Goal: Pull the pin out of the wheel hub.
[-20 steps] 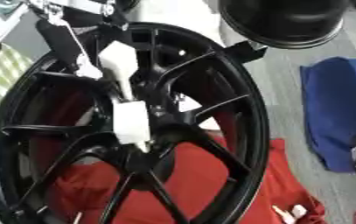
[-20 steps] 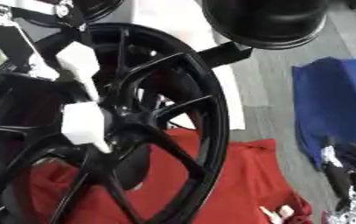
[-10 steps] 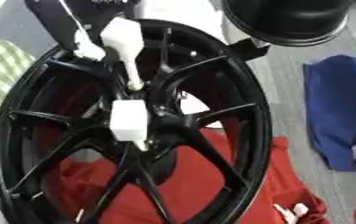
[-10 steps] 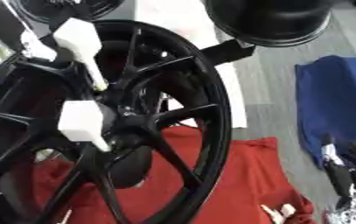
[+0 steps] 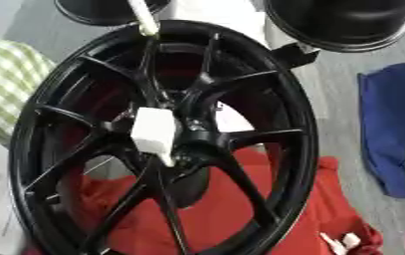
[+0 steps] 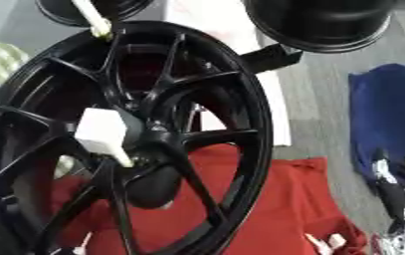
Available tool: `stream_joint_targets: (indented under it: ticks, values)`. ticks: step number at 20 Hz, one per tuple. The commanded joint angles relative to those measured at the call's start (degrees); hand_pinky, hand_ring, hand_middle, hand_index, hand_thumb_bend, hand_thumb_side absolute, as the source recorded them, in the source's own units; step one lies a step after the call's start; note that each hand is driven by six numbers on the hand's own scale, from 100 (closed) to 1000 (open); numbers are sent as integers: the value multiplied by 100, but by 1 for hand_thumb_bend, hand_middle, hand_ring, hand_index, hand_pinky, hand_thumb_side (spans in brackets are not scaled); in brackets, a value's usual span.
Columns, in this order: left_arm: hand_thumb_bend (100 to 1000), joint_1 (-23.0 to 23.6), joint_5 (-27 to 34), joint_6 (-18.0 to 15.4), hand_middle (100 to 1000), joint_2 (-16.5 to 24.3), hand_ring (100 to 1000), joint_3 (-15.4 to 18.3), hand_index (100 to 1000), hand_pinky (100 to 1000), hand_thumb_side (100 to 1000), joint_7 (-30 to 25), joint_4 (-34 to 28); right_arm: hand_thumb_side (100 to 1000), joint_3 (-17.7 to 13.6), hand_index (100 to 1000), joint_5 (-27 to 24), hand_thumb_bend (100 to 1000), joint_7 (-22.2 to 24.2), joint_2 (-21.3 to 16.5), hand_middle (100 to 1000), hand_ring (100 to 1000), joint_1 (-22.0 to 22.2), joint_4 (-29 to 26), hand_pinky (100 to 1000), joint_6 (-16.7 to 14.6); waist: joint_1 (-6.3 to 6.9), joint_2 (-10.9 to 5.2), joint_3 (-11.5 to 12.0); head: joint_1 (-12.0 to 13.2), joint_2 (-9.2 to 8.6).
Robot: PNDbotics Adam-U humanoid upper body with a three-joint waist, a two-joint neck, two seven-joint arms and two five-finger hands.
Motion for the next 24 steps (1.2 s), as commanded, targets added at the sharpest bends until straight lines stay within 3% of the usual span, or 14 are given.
stream_joint_targets:
  ticks: [1, 8, 14, 16, 17, 18, 19, 20, 21, 24]
  values:
    - [100, 123, -84, 134, 258, 436, 373, 353, 378, 455, 166, 214, 138, 306, -123, 667, -73, 527, -100, -217, 596, 665, 45, 40, 569, -20, -1, -289, 189, -128, 73]
    - [100, 1151, -678, 648, 270, 1392, 382, 1380, 396, 459, 158, 848, 851, 306, -136, 667, -177, 526, -181, -321, 596, 664, 45, 225, 569, -99, 10, -426, 289, -191, 111]
    - [104, 2089, -1244, 730, 326, 1202, 398, 2319, 452, 441, 149, 1425, 819, 306, -130, 666, -204, 525, -199, -353, 596, 663, 20, 306, 570, -126, -4, -453, 291, -228, 97]
    - [164, 2408, -1440, 676, 382, 1063, 444, 2596, 508, 513, 100, 1622, 771, 305, -119, 666, -233, 526, -194, -361, 595, 662, -3, 331, 570, -134, -10, -468, 257, -226, 88]
    - [145, 2563, -1535, 666, 411, 1007, 467, 2670, 536, 546, 149, 1717, 752, 305, -112, 666, -248, 526, -191, -364, 595, 662, -9, 343, 569, -139, -11, -478, 244, -228, 85]
    - [160, 2712, -1621, 674, 501, 953, 548, 2689, 649, 647, 145, 1808, 749, 305, -104, 666, -260, 526, -185, -368, 595, 662, -13, 355, 569, -143, -10, -486, 232, -222, 85]
    - [241, 2861, -1702, 693, 694, 897, 723, 2626, 816, 784, 121, 1888, 818, 305, -92, 666, -268, 525, -176, -374, 595, 661, -17, 368, 569, -144, -5, -493, 219, -207, 80]
    - [331, 3006, -1780, 679, 766, 881, 776, 2524, 873, 838, 169, 1924, 906, 306, -79, 666, -273, 525, -163, -380, 595, 661, -15, 382, 569, -143, 2, -507, 206, -189, 80]
    - [320, 3151, -1861, 642, 778, 886, 784, 2423, 892, 845, 261, 1973, 946, 306, -67, 666, -277, 525, -151, -385, 595, 661, -9, 395, 569, -142, 7, -523, 193, -170, 83]
    - [376, 3601, -1838, 528, 775, 876, 776, 2421, 908, 831, 654, 2140, 804, 306, -35, 666, -288, 524, -118, -391, 595, 660, -1, 415, 569, -146, 18, -567, 139, -107, 86]
